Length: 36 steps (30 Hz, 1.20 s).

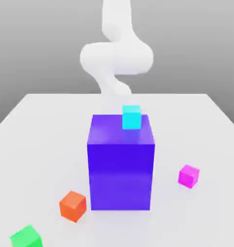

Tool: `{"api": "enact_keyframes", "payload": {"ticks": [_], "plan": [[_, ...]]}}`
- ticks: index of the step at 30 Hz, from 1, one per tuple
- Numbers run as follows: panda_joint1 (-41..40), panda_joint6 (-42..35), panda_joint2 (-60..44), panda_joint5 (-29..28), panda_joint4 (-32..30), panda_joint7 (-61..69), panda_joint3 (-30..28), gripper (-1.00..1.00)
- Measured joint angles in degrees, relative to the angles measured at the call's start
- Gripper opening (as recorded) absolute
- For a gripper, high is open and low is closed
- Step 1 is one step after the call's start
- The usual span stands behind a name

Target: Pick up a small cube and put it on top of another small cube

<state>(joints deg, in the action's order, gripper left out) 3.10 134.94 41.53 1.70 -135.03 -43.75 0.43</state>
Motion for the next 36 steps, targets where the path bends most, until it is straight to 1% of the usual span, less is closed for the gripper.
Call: {"api": "enact_keyframes", "payload": {"ticks": [6, 10, 14, 17, 20, 23, 26, 29, 30, 36], "plan": [[8.33, 8.23, -11.46, 3.71, -8.37, 4.94, 2.07, 0.0], [13.16, 13.48, -18.7, 5.61, -13.72, 7.74, 4.52, 0.0], [17.52, 18.75, -25.9, 6.6, -19.07, 9.83, 7.59, 0.0], [20.18, 22.81, -31.29, 6.16, -23.11, 10.57, 10.31, 0.0], [22.1, 26.92, -36.71, 3.54, -27.2, 9.76, 13.1, 0.0], [23.82, 31.3, -42.45, -2.76, -29.65, 6.16, 13.83, 0.0], [26.55, 36.1, -48.66, -9.85, -28.92, 1.25, 9.25, 0.0], [31.99, 41.12, -54.83, -12.96, -27.76, -1.2, 3.11, 0.0], [33.33, 42.54, -56.57, -13.31, -27.45, -1.56, 1.73, -1.0], [33.97, 43.26, -57.44, -13.65, -27.28, -1.89, 1.06, -1.0]]}}
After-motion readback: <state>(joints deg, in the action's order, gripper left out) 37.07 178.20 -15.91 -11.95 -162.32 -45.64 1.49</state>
